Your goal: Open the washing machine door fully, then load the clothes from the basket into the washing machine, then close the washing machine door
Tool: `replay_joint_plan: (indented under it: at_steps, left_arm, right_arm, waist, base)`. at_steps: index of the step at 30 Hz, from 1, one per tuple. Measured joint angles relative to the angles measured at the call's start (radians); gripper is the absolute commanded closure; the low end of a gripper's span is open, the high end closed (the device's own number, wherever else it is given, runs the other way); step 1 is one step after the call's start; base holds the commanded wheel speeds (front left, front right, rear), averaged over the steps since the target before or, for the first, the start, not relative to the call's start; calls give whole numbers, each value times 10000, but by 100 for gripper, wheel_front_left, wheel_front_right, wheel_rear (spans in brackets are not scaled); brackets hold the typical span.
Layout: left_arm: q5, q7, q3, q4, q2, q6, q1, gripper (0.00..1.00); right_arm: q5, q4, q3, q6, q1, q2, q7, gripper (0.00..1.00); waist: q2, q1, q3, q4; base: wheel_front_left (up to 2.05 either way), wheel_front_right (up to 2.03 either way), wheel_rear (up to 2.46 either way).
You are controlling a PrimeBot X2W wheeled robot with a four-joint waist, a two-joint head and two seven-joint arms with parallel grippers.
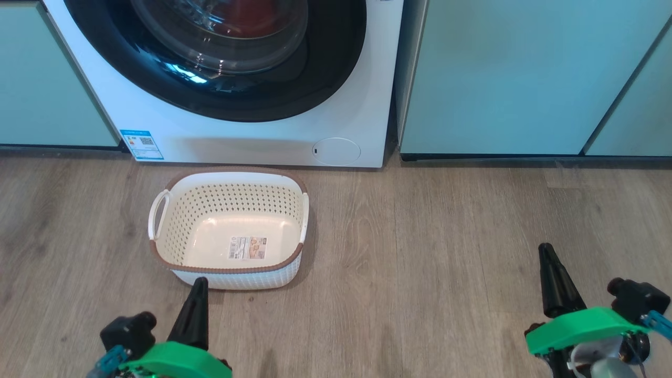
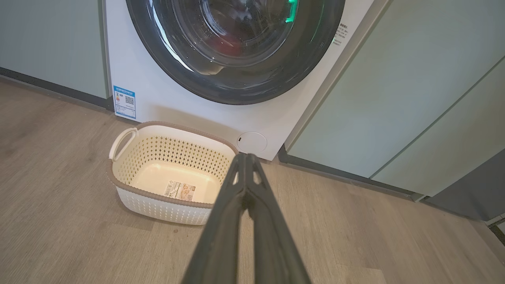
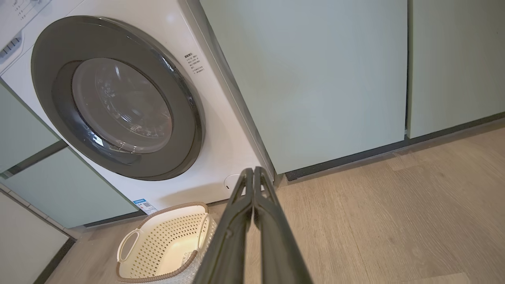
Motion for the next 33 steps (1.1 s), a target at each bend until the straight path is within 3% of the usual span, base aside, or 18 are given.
replay_joint_plan:
  at_steps: [33]
  left_arm:
    - [-3421, 905, 397, 190, 12, -199, -359, 100]
  right_arm:
    - [3294, -90, -186, 0, -160, 4, 972, 100]
  waist:
    - [0, 0, 24, -7]
  base:
    - [0, 0, 0]
